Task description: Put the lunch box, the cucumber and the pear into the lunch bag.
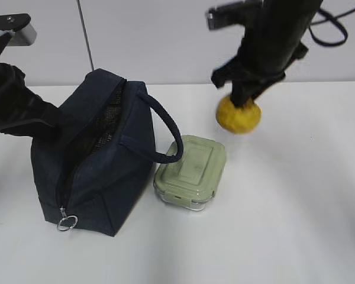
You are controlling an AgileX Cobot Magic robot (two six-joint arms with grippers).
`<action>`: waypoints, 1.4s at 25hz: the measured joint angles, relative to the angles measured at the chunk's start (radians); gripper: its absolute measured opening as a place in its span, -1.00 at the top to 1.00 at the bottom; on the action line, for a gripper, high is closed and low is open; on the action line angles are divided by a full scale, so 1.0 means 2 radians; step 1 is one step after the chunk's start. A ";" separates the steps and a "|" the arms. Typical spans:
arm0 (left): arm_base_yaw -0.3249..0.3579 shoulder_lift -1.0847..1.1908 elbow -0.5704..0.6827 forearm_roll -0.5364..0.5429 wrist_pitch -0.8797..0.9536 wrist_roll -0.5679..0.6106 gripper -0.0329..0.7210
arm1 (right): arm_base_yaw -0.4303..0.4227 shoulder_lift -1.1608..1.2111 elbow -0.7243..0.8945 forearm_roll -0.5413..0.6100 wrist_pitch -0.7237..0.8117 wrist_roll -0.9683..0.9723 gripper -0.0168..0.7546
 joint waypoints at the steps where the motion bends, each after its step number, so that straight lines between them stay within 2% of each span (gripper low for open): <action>1: 0.000 0.000 0.000 0.000 0.000 0.000 0.93 | 0.007 -0.016 -0.011 0.027 -0.014 -0.014 0.53; 2: 0.000 0.000 0.000 0.000 0.000 0.000 0.93 | 0.015 -0.030 -0.020 0.058 -0.032 -0.040 0.53; 7: 0.000 0.000 0.000 0.000 0.000 0.000 0.93 | 0.062 -0.046 -0.036 0.298 -0.109 -0.216 0.53; 10: 0.000 0.000 0.000 0.000 0.000 0.000 0.93 | 0.083 -0.026 -0.036 0.359 -0.115 -0.266 0.53; 13: 0.000 0.000 0.000 0.000 0.001 0.000 0.93 | 0.090 0.010 -0.036 0.354 -0.104 -0.277 0.53; 19: 0.000 0.000 0.000 0.000 0.001 0.000 0.93 | 0.090 0.072 -0.036 0.283 -0.089 -0.243 0.50; 21: 0.000 0.000 0.000 0.000 0.001 0.000 0.93 | 0.090 0.076 -0.036 0.278 -0.080 -0.239 0.32; 24: 0.000 0.000 0.000 0.000 0.002 0.000 0.93 | 0.090 0.077 -0.036 0.278 -0.077 -0.235 -0.34; 25: 0.000 0.000 0.000 0.000 0.002 0.000 0.93 | 0.090 0.075 -0.036 0.271 -0.077 -0.228 -0.49; 27: 0.000 0.000 0.000 0.000 0.002 0.000 0.93 | 0.087 0.065 -0.036 0.247 -0.077 -0.203 -0.64; 31: 0.000 0.000 0.000 0.002 0.003 0.000 0.93 | 0.052 0.016 -0.004 0.228 -0.087 -0.177 -0.53; 33: 0.000 0.000 0.000 0.002 0.004 0.000 0.93 | 0.014 -0.019 0.047 0.244 -0.116 -0.174 -0.47; 35: 0.000 0.000 0.000 0.003 0.004 0.000 0.93 | -0.029 -0.048 0.120 0.290 -0.151 -0.180 -0.45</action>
